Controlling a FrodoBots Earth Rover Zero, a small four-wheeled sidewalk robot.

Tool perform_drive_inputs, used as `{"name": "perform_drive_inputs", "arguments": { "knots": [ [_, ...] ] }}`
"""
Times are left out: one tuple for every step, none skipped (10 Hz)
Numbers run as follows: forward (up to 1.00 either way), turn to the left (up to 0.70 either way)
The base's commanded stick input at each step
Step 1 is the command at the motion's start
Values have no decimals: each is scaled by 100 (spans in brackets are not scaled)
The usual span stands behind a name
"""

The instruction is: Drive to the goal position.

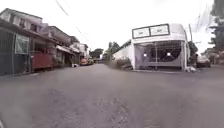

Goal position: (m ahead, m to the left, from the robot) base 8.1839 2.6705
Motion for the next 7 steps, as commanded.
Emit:
{"name": "perform_drive_inputs", "arguments": {
  "knots": [
    [70,0],
    [70,0],
    [70,0],
    [70,0],
    [70,0],
    [70,0],
    [70,0]
  ]
}}
